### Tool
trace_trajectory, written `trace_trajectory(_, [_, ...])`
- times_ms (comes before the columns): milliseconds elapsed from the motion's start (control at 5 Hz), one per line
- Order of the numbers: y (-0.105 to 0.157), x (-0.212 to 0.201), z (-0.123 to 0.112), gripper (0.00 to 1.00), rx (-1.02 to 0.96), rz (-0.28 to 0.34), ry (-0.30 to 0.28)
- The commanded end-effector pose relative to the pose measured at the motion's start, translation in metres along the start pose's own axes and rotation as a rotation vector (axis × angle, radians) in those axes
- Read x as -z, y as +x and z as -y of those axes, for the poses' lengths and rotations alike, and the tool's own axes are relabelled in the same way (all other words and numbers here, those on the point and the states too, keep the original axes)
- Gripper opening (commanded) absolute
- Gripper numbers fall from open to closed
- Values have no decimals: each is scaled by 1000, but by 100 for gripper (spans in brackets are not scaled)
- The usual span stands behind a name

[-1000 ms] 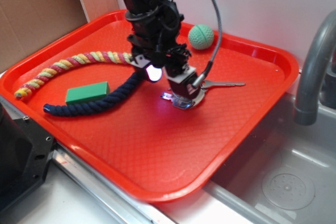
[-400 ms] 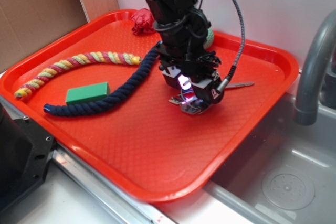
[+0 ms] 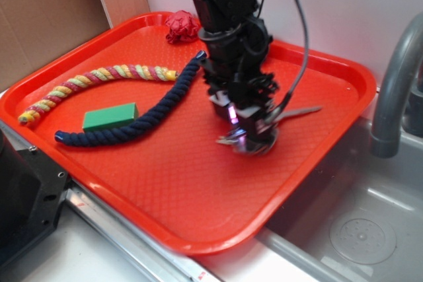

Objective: Grab the silver keys.

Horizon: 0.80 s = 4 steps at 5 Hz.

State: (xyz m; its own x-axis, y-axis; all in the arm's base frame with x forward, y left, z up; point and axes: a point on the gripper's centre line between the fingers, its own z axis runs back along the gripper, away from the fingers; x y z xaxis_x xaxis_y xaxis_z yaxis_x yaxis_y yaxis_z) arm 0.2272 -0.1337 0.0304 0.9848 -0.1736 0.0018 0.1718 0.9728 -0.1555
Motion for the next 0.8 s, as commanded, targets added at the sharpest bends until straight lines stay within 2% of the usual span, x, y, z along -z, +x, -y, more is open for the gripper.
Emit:
trace_trajectory(0, [-11, -124, -27, 0, 135, 168, 18])
trace_trajectory(400, [-18, -229, -53, 0, 21, 240, 27])
trace_trajectory(600, [-18, -263, -49, 0, 11, 224, 55])
